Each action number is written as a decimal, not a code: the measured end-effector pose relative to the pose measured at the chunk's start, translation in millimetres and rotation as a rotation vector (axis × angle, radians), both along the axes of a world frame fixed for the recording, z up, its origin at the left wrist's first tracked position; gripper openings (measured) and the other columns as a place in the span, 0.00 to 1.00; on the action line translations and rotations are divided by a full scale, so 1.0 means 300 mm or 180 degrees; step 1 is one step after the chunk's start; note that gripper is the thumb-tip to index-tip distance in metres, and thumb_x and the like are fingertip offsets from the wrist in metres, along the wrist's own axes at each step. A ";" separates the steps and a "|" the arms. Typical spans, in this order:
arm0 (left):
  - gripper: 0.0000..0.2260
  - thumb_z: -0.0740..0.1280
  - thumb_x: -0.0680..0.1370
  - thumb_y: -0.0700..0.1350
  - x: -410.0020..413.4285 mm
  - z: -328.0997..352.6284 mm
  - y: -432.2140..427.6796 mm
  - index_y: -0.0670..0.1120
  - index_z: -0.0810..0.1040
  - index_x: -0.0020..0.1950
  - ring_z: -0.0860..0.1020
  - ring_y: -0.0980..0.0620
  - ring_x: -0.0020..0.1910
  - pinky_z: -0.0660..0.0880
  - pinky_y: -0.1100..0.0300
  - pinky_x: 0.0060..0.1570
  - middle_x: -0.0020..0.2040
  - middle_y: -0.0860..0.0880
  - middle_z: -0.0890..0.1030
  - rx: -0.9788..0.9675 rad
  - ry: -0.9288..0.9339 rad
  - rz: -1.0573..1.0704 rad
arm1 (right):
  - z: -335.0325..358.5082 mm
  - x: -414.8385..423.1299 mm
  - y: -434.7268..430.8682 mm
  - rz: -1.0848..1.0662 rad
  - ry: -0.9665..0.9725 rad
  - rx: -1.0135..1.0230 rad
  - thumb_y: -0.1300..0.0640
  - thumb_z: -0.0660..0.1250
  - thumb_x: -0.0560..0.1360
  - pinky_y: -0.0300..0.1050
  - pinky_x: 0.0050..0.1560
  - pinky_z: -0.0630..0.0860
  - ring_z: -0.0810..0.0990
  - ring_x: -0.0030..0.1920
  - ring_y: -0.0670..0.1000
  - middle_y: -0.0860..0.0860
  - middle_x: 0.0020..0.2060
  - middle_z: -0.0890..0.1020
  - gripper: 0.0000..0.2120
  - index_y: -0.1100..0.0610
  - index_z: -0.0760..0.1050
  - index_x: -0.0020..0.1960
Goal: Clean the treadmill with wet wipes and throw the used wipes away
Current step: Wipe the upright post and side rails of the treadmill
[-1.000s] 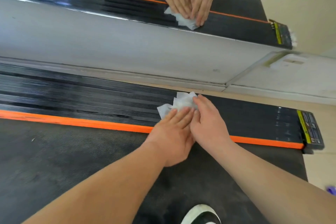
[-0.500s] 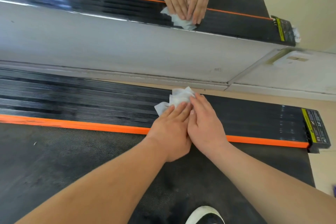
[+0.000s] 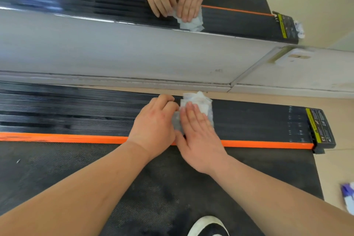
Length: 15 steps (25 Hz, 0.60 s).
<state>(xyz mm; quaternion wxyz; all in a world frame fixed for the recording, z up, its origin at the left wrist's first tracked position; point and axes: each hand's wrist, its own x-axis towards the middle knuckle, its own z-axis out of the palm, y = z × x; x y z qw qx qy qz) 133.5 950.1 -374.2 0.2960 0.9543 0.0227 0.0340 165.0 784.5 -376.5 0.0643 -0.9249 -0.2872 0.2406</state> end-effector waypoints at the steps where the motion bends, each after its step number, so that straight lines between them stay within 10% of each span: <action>1: 0.20 0.60 0.71 0.37 0.015 0.000 -0.033 0.43 0.80 0.60 0.77 0.42 0.61 0.77 0.48 0.60 0.65 0.45 0.76 0.0035 0.0066 -0.0058 | -0.004 0.026 -0.056 -0.0240 -0.0024 -0.0143 0.35 0.37 0.82 0.49 0.79 0.32 0.25 0.77 0.46 0.48 0.78 0.28 0.35 0.51 0.31 0.81; 7: 0.27 0.62 0.77 0.37 0.095 0.003 -0.231 0.47 0.68 0.77 0.60 0.46 0.79 0.54 0.53 0.80 0.82 0.46 0.58 0.0208 0.0394 -0.0617 | -0.057 0.172 -0.366 -0.2157 -0.0125 -0.0617 0.34 0.36 0.80 0.56 0.80 0.37 0.33 0.81 0.54 0.58 0.81 0.36 0.39 0.58 0.34 0.82; 13: 0.29 0.62 0.78 0.40 0.144 -0.020 -0.317 0.48 0.64 0.80 0.59 0.48 0.80 0.50 0.54 0.81 0.81 0.47 0.61 0.0228 0.0292 -0.0797 | -0.036 0.094 -0.309 -0.0157 -0.0148 0.0174 0.40 0.35 0.82 0.51 0.81 0.38 0.33 0.80 0.46 0.49 0.82 0.39 0.33 0.52 0.41 0.83; 15: 0.29 0.63 0.75 0.36 0.153 -0.027 -0.328 0.46 0.67 0.78 0.61 0.46 0.79 0.51 0.54 0.80 0.81 0.45 0.62 0.0216 0.0321 -0.0804 | -0.049 0.161 -0.430 -0.0445 -0.0391 0.0124 0.40 0.37 0.81 0.52 0.81 0.40 0.38 0.82 0.50 0.52 0.82 0.44 0.35 0.56 0.45 0.83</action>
